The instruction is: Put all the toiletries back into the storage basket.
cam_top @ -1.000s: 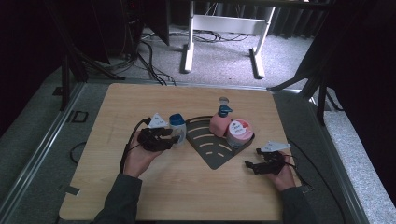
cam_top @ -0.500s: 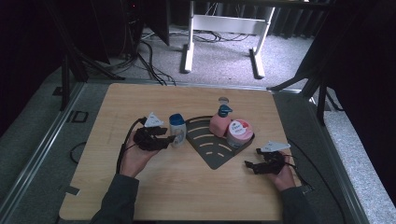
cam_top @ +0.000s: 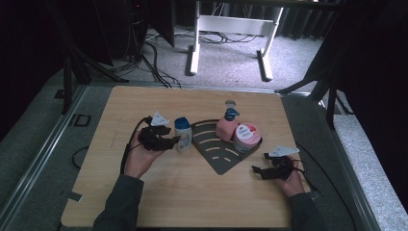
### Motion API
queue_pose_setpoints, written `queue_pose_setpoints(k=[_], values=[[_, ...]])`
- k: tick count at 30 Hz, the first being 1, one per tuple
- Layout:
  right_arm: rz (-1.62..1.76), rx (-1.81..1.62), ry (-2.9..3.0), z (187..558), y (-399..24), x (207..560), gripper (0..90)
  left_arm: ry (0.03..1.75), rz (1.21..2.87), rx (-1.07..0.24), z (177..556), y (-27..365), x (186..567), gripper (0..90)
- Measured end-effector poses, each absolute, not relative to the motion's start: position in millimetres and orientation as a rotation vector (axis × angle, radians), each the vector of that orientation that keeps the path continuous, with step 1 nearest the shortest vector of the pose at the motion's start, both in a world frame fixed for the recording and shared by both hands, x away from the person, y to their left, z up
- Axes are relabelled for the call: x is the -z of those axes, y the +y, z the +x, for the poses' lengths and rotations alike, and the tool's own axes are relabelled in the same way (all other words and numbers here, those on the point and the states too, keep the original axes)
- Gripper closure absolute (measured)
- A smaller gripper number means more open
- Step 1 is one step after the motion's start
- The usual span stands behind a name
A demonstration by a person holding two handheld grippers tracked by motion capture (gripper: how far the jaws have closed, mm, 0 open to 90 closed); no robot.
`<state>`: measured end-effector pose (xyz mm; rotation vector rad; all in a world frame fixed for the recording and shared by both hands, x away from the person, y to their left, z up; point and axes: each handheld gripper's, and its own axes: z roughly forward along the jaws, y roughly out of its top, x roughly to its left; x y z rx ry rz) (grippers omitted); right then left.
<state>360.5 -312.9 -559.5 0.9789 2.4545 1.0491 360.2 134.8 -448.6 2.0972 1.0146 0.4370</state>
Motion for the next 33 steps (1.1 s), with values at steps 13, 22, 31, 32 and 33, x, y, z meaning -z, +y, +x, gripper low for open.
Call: queue_pose_setpoints(k=[13, 22, 31, 32, 33], values=[[0.980, -1.049, 2.455, 360.5, -312.8, 559.4, 18.2, 1.039, 2.134, -0.417, 375.9, 124.6, 458.3, 46.0], [0.980, -1.049, 2.455, 360.4, -312.8, 559.4, 18.2, 1.056, 2.152, -0.407, 377.3, 121.2, 459.1, 54.7], [0.980, -1.049, 2.454, 360.5, -312.8, 559.4, 18.2, 1.067, 2.171, -0.404, 371.9, 121.7, 461.0, 56.5], [0.979, -1.049, 2.454, 360.5, -312.8, 559.5, 18.2, 1.070, 2.171, -0.400, 371.9, 121.7, 461.6, 56.2], [0.980, -1.049, 2.454, 360.5, -312.8, 559.4, 18.2, 1.073, 2.169, -0.393, 371.9, 121.5, 462.1, 56.1]])
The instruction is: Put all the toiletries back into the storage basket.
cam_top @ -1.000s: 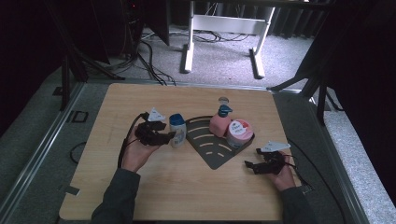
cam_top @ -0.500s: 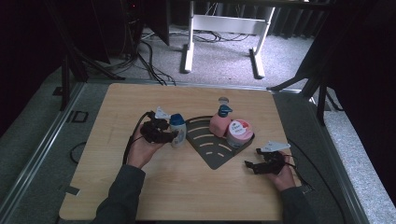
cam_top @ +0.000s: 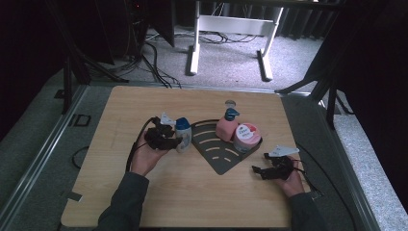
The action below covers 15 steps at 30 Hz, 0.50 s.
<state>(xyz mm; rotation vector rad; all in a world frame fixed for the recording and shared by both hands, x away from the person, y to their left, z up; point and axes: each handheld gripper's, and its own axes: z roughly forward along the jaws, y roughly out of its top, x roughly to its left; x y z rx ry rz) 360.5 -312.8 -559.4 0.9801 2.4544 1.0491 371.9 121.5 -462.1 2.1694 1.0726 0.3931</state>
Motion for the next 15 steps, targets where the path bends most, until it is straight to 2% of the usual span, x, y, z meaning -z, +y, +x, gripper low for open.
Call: queue_pose_setpoints(k=[5, 10, 15], values=[[0.979, -1.049, 2.454, 360.5, -312.9, 559.5, 18.2, 1.058, 2.190, -0.387, 370.2, 119.2, 460.6, 55.6], [0.980, -1.049, 2.455, 360.5, -312.8, 559.4, 18.2, 1.052, 2.212, -0.396, 373.1, 115.7, 454.9, 50.0], [0.982, -1.049, 2.455, 360.4, -312.8, 559.4, 18.2, 1.055, 2.243, -0.396, 378.0, 112.1, 454.4, 48.0]])
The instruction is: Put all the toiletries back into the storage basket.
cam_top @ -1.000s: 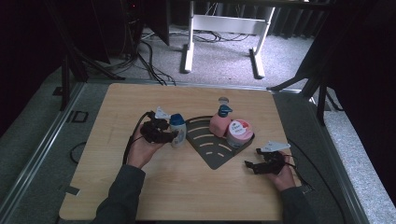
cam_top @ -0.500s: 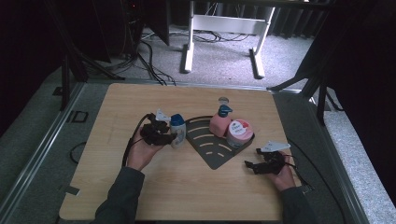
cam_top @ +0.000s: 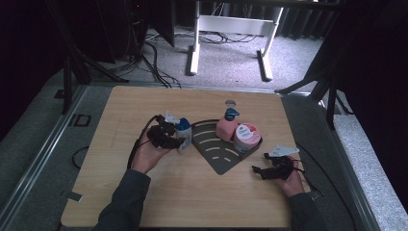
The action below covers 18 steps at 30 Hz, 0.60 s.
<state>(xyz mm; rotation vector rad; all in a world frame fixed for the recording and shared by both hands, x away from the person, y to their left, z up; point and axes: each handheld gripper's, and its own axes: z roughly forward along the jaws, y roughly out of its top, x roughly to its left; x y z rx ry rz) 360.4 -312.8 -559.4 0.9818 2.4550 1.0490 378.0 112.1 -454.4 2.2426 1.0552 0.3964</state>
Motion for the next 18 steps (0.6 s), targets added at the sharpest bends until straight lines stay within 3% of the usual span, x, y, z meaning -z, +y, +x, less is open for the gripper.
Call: queue_pose_setpoints(k=[18], values=[[0.982, -1.049, 2.455, 360.4, -312.8, 559.4, 18.2, 1.036, 2.340, -0.401, 390.3, 101.8, 457.1, 46.1]])
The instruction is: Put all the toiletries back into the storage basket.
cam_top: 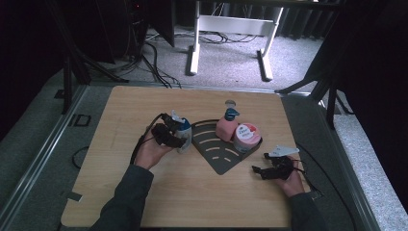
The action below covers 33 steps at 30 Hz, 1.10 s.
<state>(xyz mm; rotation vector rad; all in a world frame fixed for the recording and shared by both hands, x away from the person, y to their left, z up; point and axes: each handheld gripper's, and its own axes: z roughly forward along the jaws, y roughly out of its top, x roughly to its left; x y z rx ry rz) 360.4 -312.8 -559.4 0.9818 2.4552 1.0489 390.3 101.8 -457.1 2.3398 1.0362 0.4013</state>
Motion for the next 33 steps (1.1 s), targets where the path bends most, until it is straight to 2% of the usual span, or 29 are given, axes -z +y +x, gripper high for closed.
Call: queue_pose_setpoints(k=[33], values=[[0.981, -1.049, 2.455, 360.4, -312.8, 559.4, 18.2, 1.005, 2.471, -0.397, 405.3, 85.1, 456.0, 46.3]])
